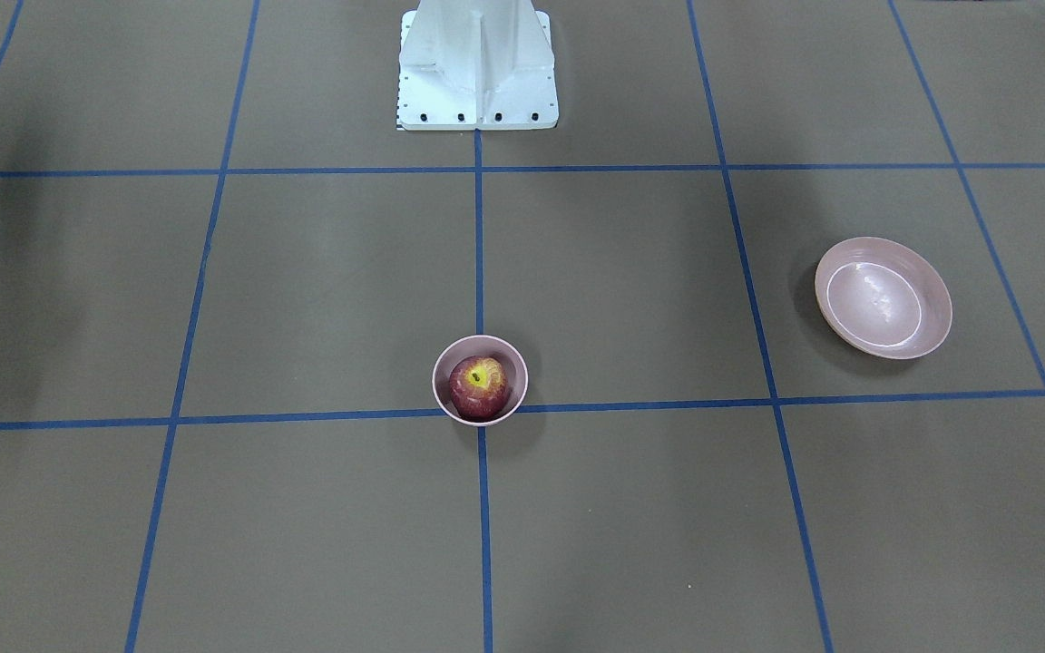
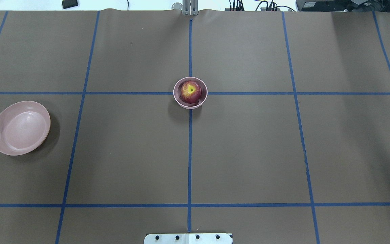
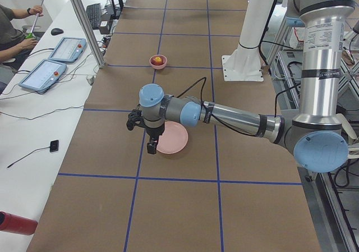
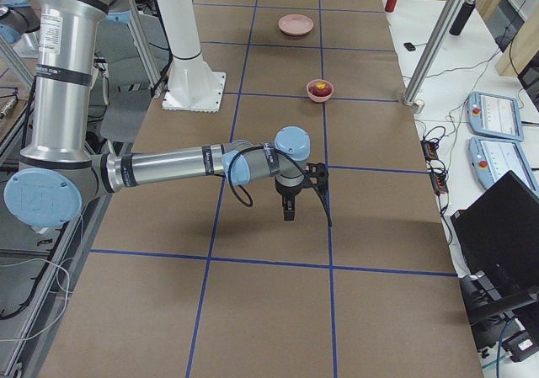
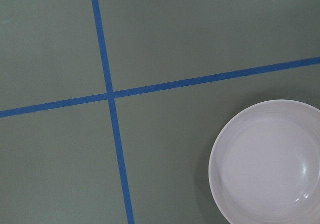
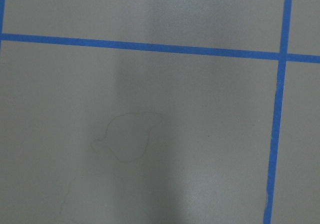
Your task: Move apple from plate to bowl
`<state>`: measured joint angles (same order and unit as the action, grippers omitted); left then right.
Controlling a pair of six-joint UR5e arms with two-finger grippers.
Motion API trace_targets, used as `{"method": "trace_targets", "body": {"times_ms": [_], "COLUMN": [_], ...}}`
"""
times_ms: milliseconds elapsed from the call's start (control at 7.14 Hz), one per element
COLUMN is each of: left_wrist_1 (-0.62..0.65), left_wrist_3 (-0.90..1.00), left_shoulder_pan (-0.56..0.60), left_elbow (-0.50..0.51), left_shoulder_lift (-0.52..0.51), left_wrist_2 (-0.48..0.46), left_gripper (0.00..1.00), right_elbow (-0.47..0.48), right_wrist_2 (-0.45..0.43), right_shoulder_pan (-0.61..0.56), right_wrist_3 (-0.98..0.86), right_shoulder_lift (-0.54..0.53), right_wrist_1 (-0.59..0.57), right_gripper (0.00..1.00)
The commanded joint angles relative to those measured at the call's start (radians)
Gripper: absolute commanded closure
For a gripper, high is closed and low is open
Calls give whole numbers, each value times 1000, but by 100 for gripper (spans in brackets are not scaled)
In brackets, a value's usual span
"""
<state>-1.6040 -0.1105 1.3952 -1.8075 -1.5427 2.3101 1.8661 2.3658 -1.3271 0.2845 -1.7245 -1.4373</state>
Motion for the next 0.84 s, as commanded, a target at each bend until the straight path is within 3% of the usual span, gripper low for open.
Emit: {"method": "trace_targets", "body": {"times_ms": [0,280,560,700], "left_wrist_1": [-1,1,1,1], "left_wrist_3": [-3,-3,-5,-6], "left_shoulder_pan": [1,1,1,1], "left_elbow": [-6,-4,-31,-45], "left_shoulder_lift": [1,3,27,29], "left_wrist_2": [0,5,6,6], "left_gripper": [2,2,2,2], "right_elbow": [-5,-5,-9,-5], "right_wrist_2": [-6,-11,-97,-92], "right_shoulder_pan": [-3,-3,18,19], "right_wrist_3": [1,1,-4,-4], "right_shoulder_lift": [5,2,2,2], "right_wrist_1": [0,-2,-12,-15], "right_gripper": [0,0,0,0]}}
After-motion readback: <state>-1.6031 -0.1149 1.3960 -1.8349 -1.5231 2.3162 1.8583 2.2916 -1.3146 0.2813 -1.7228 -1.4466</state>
